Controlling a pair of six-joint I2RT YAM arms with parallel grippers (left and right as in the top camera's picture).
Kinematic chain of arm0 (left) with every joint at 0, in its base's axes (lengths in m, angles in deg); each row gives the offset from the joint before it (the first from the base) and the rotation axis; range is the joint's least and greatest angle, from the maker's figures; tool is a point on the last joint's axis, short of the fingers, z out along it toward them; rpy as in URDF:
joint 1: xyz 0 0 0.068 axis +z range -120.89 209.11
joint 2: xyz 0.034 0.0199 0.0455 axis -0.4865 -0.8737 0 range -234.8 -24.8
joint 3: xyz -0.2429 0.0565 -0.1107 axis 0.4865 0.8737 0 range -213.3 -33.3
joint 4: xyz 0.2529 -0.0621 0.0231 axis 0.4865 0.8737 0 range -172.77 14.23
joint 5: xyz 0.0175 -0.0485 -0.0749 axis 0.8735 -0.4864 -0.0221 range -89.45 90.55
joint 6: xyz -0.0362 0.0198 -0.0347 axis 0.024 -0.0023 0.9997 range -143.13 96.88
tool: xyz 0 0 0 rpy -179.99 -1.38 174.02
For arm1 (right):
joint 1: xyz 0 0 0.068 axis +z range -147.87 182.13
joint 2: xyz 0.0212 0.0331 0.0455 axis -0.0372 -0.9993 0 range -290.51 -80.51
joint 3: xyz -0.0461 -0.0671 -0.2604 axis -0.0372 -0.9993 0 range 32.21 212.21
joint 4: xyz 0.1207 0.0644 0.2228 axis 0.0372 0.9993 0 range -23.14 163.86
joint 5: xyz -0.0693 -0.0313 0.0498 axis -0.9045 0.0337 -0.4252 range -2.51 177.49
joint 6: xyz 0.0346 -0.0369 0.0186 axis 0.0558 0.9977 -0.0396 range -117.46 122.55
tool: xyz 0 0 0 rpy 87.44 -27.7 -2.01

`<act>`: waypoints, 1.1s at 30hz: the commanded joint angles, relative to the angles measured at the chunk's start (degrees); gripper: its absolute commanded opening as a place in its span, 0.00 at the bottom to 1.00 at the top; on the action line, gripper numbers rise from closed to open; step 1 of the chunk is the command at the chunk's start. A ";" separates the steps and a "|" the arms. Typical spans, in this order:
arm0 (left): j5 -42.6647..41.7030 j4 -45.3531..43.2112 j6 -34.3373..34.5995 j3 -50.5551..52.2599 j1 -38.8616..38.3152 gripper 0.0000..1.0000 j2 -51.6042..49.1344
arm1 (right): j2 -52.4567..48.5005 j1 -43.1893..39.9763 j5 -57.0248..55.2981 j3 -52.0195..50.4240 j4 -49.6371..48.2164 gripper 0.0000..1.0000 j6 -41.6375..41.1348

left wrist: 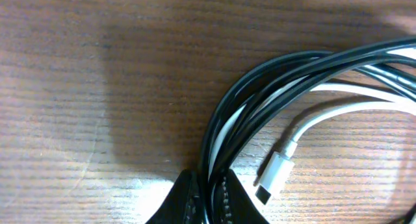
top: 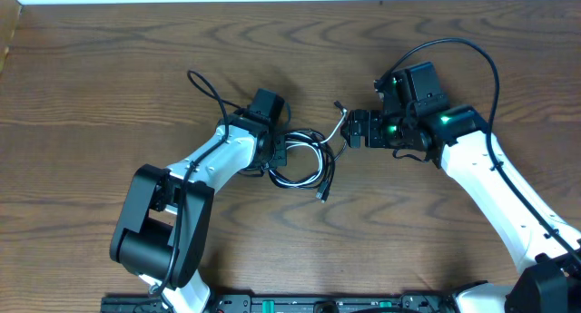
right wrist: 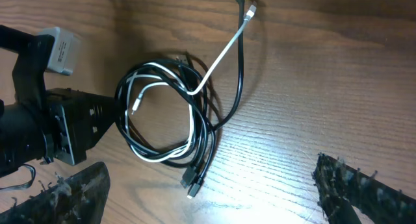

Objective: Untangle cables

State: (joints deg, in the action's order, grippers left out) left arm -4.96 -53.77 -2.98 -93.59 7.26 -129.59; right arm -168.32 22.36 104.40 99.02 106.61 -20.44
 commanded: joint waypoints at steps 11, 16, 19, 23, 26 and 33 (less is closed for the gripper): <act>-22.60 -3.93 -5.90 -1.90 0.28 0.08 21.73 | -0.61 0.13 6.49 0.11 -1.62 0.86 2.51; -25.18 -3.21 -5.07 -1.88 0.28 0.08 26.93 | -0.61 0.13 12.87 0.11 -3.15 0.75 4.87; -29.33 -3.69 -5.07 -1.88 0.31 0.07 27.19 | -0.61 0.13 17.09 0.11 -4.52 0.69 4.90; -30.32 -3.63 -4.85 -1.88 0.31 0.08 26.82 | -0.61 0.13 20.37 0.11 -5.18 0.63 5.03; -33.33 -4.35 -4.85 -1.88 0.31 0.07 26.82 | -0.61 0.11 20.33 0.11 -5.27 0.62 5.03; -40.52 -6.93 -3.08 -1.88 0.31 0.07 26.82 | -1.20 0.13 10.12 0.09 -3.43 0.40 2.99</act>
State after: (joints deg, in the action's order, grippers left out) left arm -40.04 -59.67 -7.75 -94.53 7.53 -102.59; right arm -168.41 22.36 120.51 99.02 102.26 -16.31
